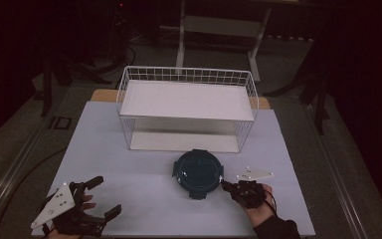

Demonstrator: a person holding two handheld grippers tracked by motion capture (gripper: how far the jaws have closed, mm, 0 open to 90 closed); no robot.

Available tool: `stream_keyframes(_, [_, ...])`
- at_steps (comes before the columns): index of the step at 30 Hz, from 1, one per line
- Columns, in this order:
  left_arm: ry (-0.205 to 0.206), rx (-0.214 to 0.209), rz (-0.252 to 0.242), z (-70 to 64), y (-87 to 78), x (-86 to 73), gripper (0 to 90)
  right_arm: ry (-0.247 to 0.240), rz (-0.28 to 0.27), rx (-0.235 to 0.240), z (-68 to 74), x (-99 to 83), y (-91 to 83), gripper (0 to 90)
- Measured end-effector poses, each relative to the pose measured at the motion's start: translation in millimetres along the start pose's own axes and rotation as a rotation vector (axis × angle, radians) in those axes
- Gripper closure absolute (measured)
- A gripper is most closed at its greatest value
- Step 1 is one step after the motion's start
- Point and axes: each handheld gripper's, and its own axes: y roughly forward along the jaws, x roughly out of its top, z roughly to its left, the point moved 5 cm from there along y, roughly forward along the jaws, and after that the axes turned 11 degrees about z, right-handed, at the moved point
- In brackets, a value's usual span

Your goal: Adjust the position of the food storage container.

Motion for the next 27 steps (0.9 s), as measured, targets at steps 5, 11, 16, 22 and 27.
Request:
stream_keyframes(5, [0.0,-0.001,0.001,0.2,0.1,-0.1,0.0,0.005,0.002,-0.005,-4.2,2.5,1.4,90.0])
stream_keyframes(11, [0.002,0.0,0.002,-0.1,-0.1,-0.3,0.0,0.014,-0.044,-0.04,-11.7,4.9,-13.1,90.0])
stream_keyframes(16, [0.007,-0.002,0.005,-1.2,0.5,-0.3,0.0,0.053,-0.033,-0.05,-26.0,7.6,-5.5,90.0])
stream_keyframes(22, [0.008,-0.003,0.009,-1.5,1.3,-0.7,0.0,0.054,-0.01,-0.044,-29.9,14.4,7.3,90.0])
stream_keyframes(27, [0.007,-0.003,0.007,-1.6,1.2,-0.7,0.0,0.061,-0.009,-0.038,-28.7,19.0,9.8,90.0])
